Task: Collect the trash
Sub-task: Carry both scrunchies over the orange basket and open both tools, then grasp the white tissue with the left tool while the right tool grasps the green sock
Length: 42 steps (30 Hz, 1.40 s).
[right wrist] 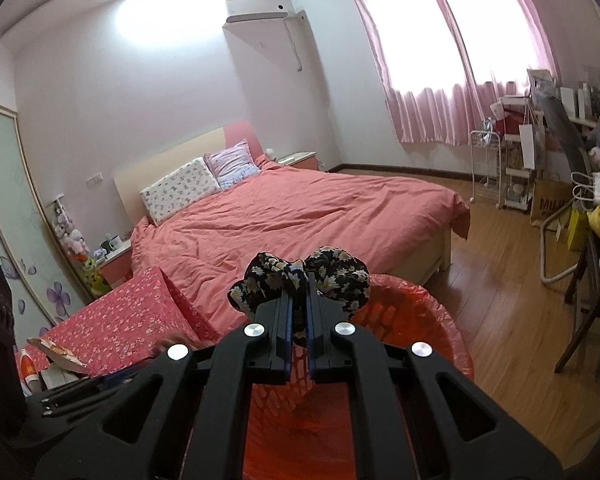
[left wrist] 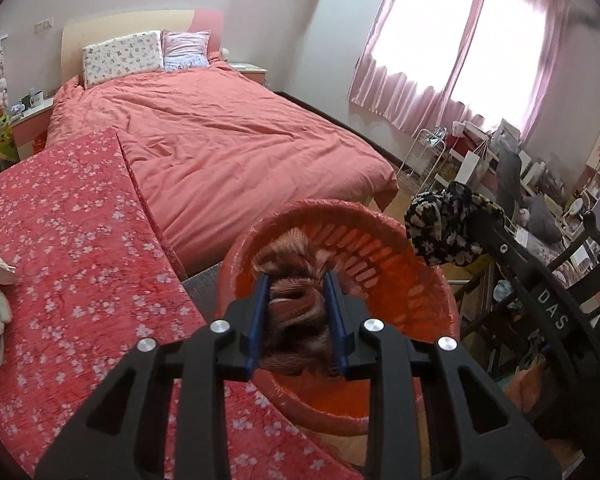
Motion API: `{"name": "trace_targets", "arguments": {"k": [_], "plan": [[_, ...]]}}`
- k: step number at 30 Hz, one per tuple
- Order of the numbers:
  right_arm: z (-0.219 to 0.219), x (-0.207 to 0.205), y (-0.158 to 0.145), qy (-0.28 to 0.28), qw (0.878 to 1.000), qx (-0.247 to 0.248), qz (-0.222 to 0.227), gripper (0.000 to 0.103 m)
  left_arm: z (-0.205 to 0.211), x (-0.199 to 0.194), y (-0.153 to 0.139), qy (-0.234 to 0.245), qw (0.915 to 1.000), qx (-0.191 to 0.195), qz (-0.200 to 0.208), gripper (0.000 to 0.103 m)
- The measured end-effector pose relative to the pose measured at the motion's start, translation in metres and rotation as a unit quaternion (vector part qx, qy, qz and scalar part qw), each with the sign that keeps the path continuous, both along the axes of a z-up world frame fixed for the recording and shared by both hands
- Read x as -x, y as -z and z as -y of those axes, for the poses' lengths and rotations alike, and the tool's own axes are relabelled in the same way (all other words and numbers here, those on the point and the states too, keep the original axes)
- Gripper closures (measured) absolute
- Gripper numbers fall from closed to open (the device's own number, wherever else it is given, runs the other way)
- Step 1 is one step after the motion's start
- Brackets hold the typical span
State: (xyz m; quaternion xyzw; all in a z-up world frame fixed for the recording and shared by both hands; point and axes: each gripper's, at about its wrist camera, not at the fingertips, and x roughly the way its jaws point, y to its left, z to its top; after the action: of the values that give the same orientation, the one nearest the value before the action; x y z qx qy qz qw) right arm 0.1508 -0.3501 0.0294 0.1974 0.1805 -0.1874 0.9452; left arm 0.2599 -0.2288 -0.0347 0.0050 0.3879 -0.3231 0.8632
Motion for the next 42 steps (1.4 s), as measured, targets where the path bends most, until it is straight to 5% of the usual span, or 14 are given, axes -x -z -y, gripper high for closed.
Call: {"name": "trace_targets", "arguments": {"k": [2, 3, 4, 7, 15, 28, 36, 42], "plan": [[0.004, 0.000, 0.002, -0.001, 1.000, -0.003, -0.003, 0.082, 0.004, -0.004, 0.005, -0.002, 1.0000, -0.007, -0.001, 0.054], [0.005, 0.001, 0.003, 0.001, 1.000, -0.004, -0.004, 0.062, 0.003, -0.004, 0.007, -0.005, 0.9999, -0.009, 0.000, 0.052], [0.006, 0.002, 0.004, 0.004, 1.000, -0.005, -0.003, 0.054, 0.003, -0.006, 0.009, -0.007, 0.9999, -0.012, -0.001, 0.052], [0.008, 0.007, 0.005, 0.016, 1.000, -0.003, -0.006, 0.045, -0.007, -0.010, 0.015, -0.018, 0.9996, -0.022, -0.004, 0.050], [-0.004, 0.009, 0.000, 0.031, 0.999, 0.033, -0.029, 0.039, -0.051, -0.004, 0.014, -0.068, 0.9961, -0.054, 0.019, 0.034], [-0.061, 0.001, -0.020, -0.041, 0.996, 0.065, -0.040, 0.039, -0.156, 0.029, -0.007, -0.164, 0.9813, -0.084, 0.054, 0.014], [-0.116, -0.010, -0.021, -0.116, 0.989, 0.069, -0.055, 0.039, -0.250, 0.045, -0.017, -0.242, 0.9646, -0.086, 0.061, 0.013], [-0.169, -0.029, -0.012, -0.179, 0.978, 0.072, -0.080, 0.039, -0.330, 0.052, -0.019, -0.319, 0.9415, -0.093, 0.056, 0.013]]}}
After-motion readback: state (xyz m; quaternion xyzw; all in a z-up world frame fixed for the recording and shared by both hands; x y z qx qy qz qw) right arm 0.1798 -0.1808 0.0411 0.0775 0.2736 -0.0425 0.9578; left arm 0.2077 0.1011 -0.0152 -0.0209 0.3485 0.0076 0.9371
